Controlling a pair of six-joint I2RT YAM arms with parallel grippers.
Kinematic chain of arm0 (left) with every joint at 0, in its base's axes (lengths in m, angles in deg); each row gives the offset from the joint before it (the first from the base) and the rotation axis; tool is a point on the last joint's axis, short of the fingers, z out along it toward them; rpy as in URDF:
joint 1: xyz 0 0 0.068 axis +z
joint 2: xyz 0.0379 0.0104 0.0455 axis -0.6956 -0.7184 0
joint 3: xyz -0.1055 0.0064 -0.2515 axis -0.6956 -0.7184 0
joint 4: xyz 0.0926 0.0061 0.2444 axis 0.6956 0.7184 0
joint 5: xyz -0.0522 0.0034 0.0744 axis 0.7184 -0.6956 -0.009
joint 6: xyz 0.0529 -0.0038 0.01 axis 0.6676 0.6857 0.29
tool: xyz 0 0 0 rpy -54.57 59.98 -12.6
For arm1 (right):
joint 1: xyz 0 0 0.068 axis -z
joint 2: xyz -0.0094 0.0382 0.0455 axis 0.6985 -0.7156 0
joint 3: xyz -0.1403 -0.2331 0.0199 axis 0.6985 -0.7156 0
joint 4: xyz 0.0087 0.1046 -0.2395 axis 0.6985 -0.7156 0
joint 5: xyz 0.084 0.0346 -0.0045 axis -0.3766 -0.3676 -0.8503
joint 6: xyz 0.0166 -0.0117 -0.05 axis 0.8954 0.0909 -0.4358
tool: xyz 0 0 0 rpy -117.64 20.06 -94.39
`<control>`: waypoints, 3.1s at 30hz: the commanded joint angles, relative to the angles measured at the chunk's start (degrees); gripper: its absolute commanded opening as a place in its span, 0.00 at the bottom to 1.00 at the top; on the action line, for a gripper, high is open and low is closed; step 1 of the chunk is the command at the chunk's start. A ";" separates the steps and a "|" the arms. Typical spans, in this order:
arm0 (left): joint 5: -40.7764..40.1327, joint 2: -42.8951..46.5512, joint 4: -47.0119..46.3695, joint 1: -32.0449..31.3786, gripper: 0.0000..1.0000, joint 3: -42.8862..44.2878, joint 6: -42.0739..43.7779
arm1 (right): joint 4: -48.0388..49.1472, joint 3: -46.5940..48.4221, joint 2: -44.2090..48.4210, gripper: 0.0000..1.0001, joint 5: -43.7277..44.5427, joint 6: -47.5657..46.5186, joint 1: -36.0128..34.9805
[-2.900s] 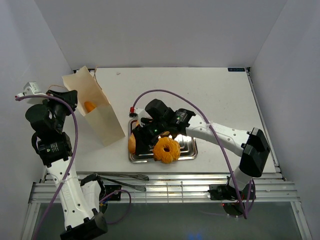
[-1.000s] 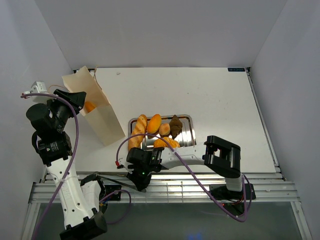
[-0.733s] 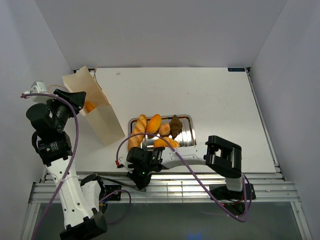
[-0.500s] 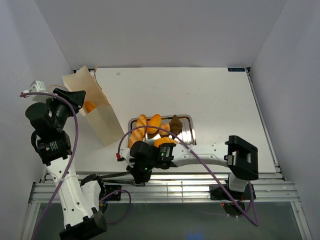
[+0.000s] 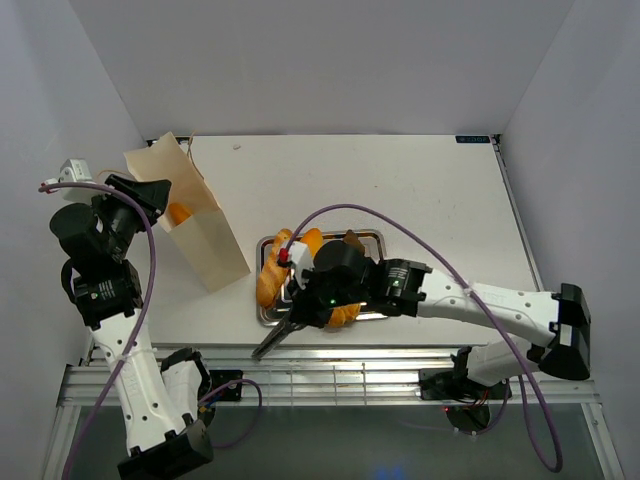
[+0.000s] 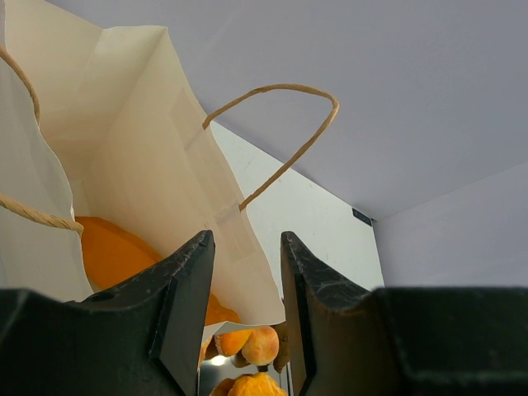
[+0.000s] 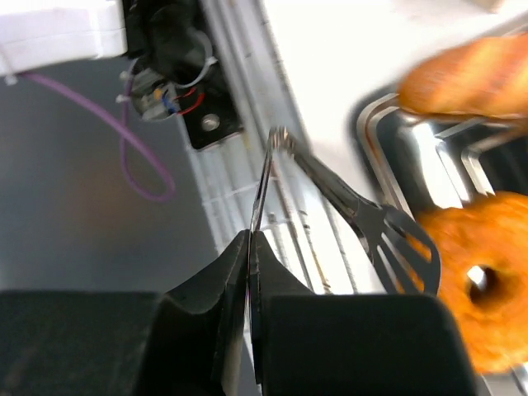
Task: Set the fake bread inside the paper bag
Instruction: Pick up the clamp at the center of the board, then place the clamp at the center of the board.
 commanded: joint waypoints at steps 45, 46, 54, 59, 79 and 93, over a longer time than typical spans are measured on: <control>4.45 -1.21 -6.61 -0.17 0.49 -3.12 -1.12 | -45.39 50.29 -26.83 0.08 12.79 -6.83 56.32; 3.83 -1.48 -6.25 -0.17 0.49 -3.04 -0.77 | -45.22 51.08 -28.32 0.08 10.34 -6.92 57.02; 3.57 -1.48 -6.69 -0.17 0.49 -4.79 0.02 | -40.48 50.48 -40.99 0.08 13.21 -9.03 58.17; 3.21 -1.74 -7.74 -0.17 0.49 -6.46 -0.59 | -34.50 47.49 -41.70 0.08 15.58 -9.91 58.52; 3.83 -2.53 -7.39 -0.17 0.49 -6.90 0.03 | -17.53 39.31 -45.91 0.14 13.39 -9.38 60.02; 4.00 -2.44 -6.60 -0.17 0.49 -6.46 0.46 | -16.65 40.98 -49.61 0.32 11.63 -8.68 60.11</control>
